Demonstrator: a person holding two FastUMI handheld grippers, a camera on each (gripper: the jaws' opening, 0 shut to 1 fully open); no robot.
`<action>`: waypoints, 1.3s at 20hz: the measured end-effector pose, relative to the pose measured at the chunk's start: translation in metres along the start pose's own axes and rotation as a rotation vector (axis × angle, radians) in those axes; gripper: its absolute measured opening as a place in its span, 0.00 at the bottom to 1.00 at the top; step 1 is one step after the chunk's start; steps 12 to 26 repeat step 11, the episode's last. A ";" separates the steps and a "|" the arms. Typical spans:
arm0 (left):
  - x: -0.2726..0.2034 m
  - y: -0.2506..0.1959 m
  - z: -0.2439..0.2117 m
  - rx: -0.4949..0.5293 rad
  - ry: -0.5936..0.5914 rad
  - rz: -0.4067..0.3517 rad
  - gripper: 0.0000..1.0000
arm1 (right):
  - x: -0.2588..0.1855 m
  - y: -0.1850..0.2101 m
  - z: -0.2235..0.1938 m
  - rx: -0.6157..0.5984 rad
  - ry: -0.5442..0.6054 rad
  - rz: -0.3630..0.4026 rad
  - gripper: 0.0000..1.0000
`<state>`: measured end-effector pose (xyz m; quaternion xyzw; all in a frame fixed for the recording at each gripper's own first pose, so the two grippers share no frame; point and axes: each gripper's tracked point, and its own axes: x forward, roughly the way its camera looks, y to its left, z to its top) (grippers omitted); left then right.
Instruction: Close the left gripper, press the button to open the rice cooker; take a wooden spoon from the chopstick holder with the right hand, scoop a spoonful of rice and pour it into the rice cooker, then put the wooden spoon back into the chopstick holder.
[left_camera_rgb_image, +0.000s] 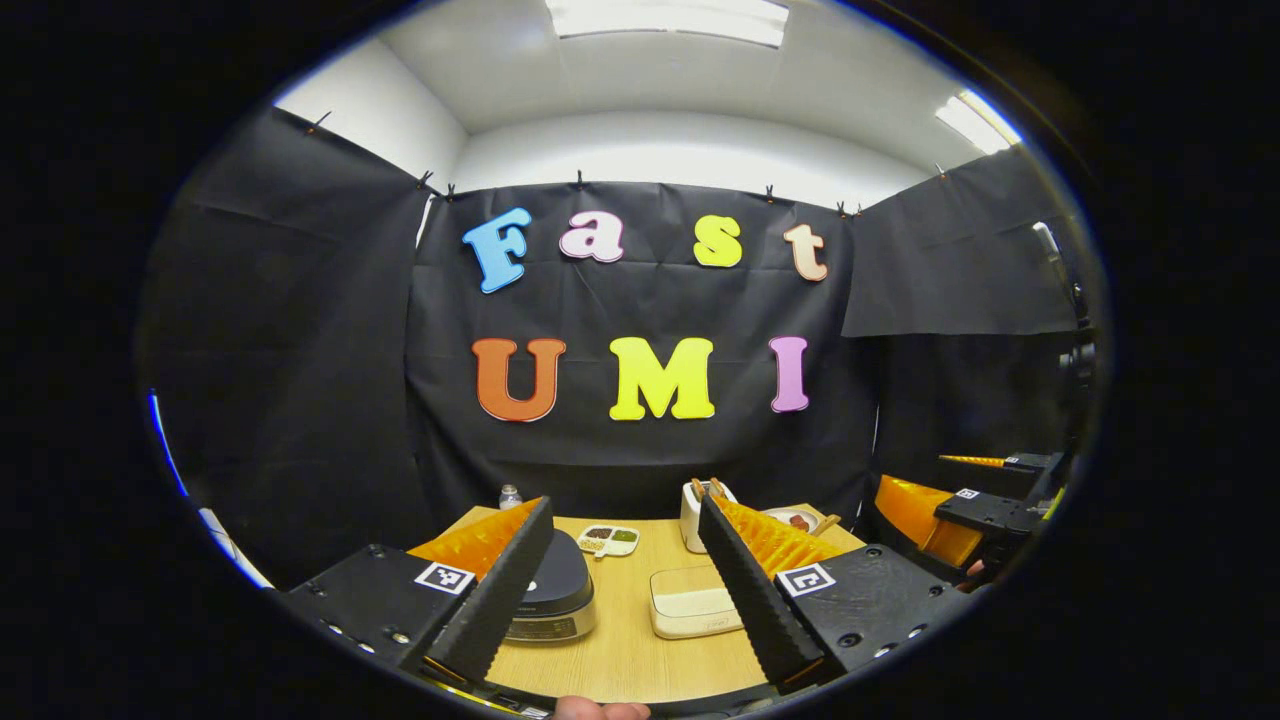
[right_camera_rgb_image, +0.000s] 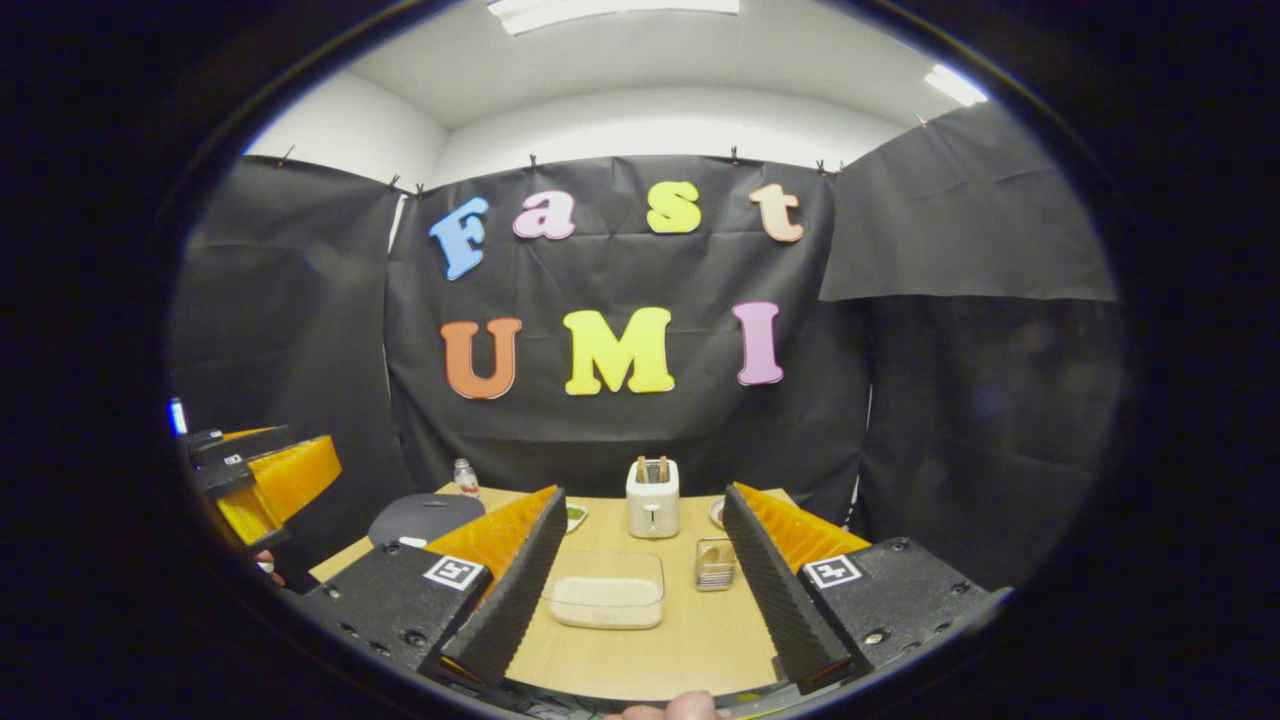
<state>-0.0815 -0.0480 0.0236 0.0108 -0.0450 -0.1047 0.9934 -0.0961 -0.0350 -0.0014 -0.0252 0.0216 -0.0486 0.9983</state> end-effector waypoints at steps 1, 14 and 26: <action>0.000 -0.001 -0.001 0.006 0.000 0.000 0.94 | -0.001 0.001 -0.002 -0.006 0.000 0.004 0.99; 0.008 0.005 -0.004 -0.001 0.008 0.031 0.94 | 0.004 0.000 -0.002 -0.022 0.000 -0.007 1.00; 0.008 0.005 -0.004 -0.001 0.008 0.031 0.94 | 0.004 0.000 -0.002 -0.022 0.000 -0.007 1.00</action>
